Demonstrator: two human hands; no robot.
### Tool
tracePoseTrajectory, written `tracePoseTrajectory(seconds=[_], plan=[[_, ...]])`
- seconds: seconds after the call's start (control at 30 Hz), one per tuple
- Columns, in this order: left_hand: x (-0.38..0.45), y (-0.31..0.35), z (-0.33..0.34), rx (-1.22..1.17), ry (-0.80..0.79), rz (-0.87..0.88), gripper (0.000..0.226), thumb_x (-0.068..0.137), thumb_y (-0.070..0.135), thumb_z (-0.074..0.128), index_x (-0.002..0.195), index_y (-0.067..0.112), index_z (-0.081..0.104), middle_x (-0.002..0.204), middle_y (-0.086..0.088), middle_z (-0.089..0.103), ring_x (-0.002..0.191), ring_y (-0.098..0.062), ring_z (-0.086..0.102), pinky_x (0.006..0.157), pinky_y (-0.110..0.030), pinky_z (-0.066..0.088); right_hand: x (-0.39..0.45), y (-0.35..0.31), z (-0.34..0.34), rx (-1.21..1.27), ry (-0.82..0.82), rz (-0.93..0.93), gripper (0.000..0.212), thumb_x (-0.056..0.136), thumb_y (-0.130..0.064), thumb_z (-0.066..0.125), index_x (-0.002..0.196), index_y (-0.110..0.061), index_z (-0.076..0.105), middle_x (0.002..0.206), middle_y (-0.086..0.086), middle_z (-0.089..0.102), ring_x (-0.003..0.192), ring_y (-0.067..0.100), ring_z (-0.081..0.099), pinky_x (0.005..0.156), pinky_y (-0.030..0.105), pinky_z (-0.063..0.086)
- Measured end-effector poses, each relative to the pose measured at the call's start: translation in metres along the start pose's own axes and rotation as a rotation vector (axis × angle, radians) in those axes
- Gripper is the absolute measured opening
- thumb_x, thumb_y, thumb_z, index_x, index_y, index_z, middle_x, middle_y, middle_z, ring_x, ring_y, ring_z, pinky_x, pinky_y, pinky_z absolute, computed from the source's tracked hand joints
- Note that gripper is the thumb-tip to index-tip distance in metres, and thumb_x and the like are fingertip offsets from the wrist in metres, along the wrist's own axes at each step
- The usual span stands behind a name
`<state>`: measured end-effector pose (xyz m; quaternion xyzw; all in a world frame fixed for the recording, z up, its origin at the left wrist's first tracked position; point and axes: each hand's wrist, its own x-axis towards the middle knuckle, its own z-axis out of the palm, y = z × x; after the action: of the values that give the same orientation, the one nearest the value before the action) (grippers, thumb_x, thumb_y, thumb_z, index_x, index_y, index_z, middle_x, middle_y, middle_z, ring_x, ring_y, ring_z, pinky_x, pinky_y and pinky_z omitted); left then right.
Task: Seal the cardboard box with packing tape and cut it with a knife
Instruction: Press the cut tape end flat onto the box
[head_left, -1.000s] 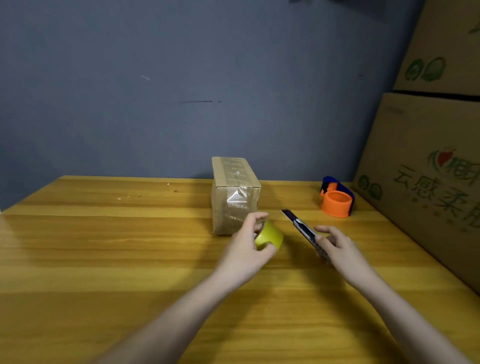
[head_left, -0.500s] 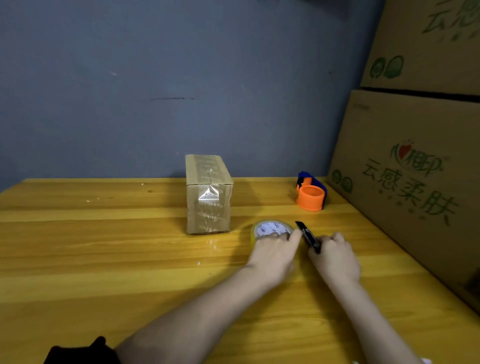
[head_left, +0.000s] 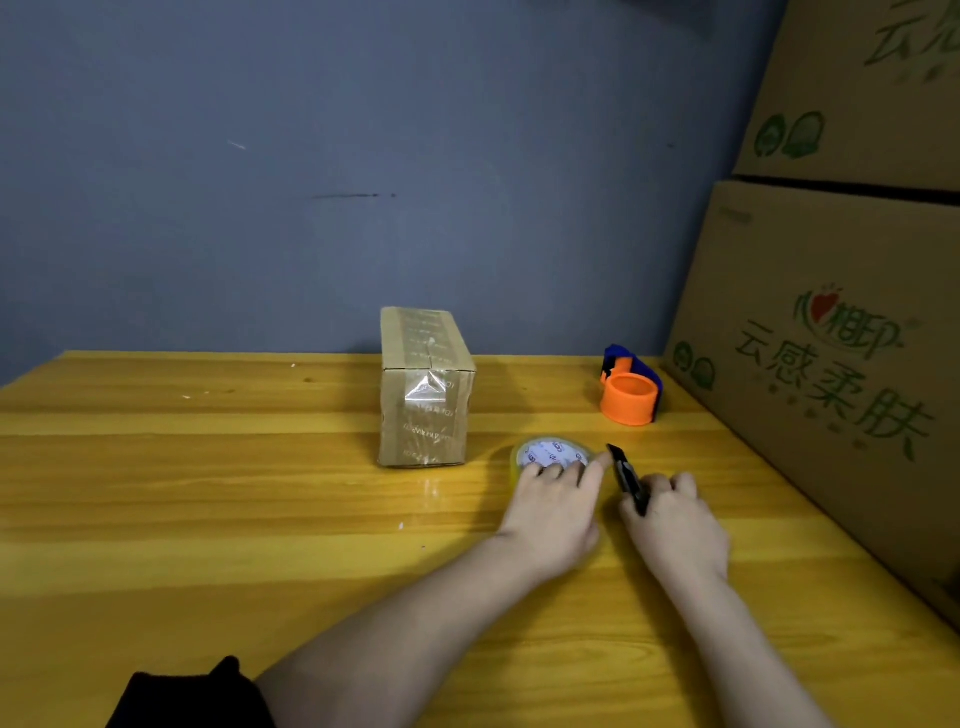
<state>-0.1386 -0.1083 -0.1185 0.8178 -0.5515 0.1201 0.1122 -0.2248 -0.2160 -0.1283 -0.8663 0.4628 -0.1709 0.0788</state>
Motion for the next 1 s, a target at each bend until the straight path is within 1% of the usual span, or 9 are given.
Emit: tracePoseTrajectory(seconds=[0.13,0.27,0.33,0.47,0.53,0.63,0.8,0.9,1.0], plan=[[-0.014,-0.017,-0.017,-0.101,0.137,0.031,0.054,0.089,0.034,0.046,0.139,0.019,0.035,0.13,-0.005,0.053,0.12,-0.025,0.051,0.104,-0.039,0.034,0.001,-0.004,-0.012,0.192,0.201,-0.067,0.031,0.089,-0.033,0.054,0.116,-0.018,0.059,0.113,0.01,0.053,0.108,0.031,0.054,0.077,0.039,0.047],[-0.029,-0.05,-0.051,-0.076,0.362,0.057,0.038,0.087,0.032,0.033,0.115,0.022,0.057,0.106,0.003,0.061,0.098,-0.017,0.06,0.089,-0.033,0.042,-0.003,-0.043,-0.031,0.438,0.35,-0.291,0.006,0.089,-0.024,0.058,0.09,-0.019,0.061,0.091,0.0,0.061,0.087,0.022,0.057,0.066,0.03,0.041],[-0.034,-0.071,-0.066,-0.041,0.49,0.037,0.03,0.087,0.027,0.038,0.105,0.022,0.062,0.097,0.003,0.062,0.091,-0.017,0.061,0.081,-0.031,0.038,-0.006,-0.075,-0.034,0.595,0.247,-0.359,0.009,0.09,-0.025,0.058,0.086,-0.018,0.063,0.085,-0.002,0.066,0.078,0.02,0.059,0.066,0.034,0.044],[-0.034,-0.114,-0.092,-0.058,0.63,-0.187,0.029,0.085,0.022,0.042,0.107,0.023,0.06,0.107,0.002,0.059,0.101,-0.018,0.055,0.085,-0.03,0.034,-0.014,-0.137,-0.036,0.997,-0.33,-0.261,0.023,0.095,-0.025,0.053,0.092,-0.004,0.064,0.067,0.004,0.064,0.056,0.021,0.055,0.053,0.027,0.044],[-0.031,-0.132,-0.101,-0.113,0.613,-0.279,0.032,0.087,0.019,0.044,0.114,0.023,0.058,0.12,0.003,0.058,0.113,-0.018,0.052,0.095,-0.032,0.034,-0.018,-0.156,-0.034,1.026,-0.58,-0.17,0.029,0.096,-0.032,0.049,0.101,-0.005,0.059,0.07,0.005,0.063,0.051,0.019,0.053,0.038,0.018,0.036],[-0.02,-0.158,-0.106,-0.175,0.455,-0.311,0.037,0.093,0.02,0.04,0.127,0.025,0.053,0.136,0.006,0.052,0.132,-0.016,0.04,0.108,-0.037,0.031,-0.023,-0.169,-0.025,1.053,-0.715,-0.051,0.042,0.093,-0.047,0.047,0.111,-0.01,0.056,0.08,0.005,0.066,0.055,0.015,0.057,0.044,0.019,0.031],[0.0,-0.182,-0.092,-0.412,0.131,-0.397,0.053,0.091,0.046,0.015,0.135,0.04,0.045,0.156,0.005,0.026,0.146,-0.021,0.016,0.12,-0.043,0.013,-0.026,-0.182,-0.017,1.281,-0.68,0.098,0.041,0.088,-0.052,0.054,0.098,-0.014,0.068,0.082,0.001,0.07,0.066,0.013,0.064,0.054,0.023,0.036],[0.003,-0.182,-0.088,-0.554,0.129,-0.39,0.047,0.095,0.035,0.02,0.128,0.038,0.053,0.156,0.001,0.028,0.145,-0.02,0.02,0.12,-0.039,0.012,-0.024,-0.188,-0.015,1.403,-0.621,0.113,0.023,0.089,-0.041,0.059,0.082,-0.019,0.064,0.072,-0.002,0.067,0.061,0.01,0.062,0.053,0.022,0.035],[0.001,-0.183,-0.088,-0.709,0.164,-0.401,0.045,0.098,0.027,0.021,0.124,0.033,0.059,0.151,0.001,0.035,0.141,-0.015,0.027,0.119,-0.034,0.017,-0.021,-0.188,-0.011,1.398,-0.54,0.041,0.021,0.091,-0.029,0.059,0.075,-0.018,0.061,0.066,-0.002,0.062,0.055,0.006,0.057,0.047,0.015,0.034]])
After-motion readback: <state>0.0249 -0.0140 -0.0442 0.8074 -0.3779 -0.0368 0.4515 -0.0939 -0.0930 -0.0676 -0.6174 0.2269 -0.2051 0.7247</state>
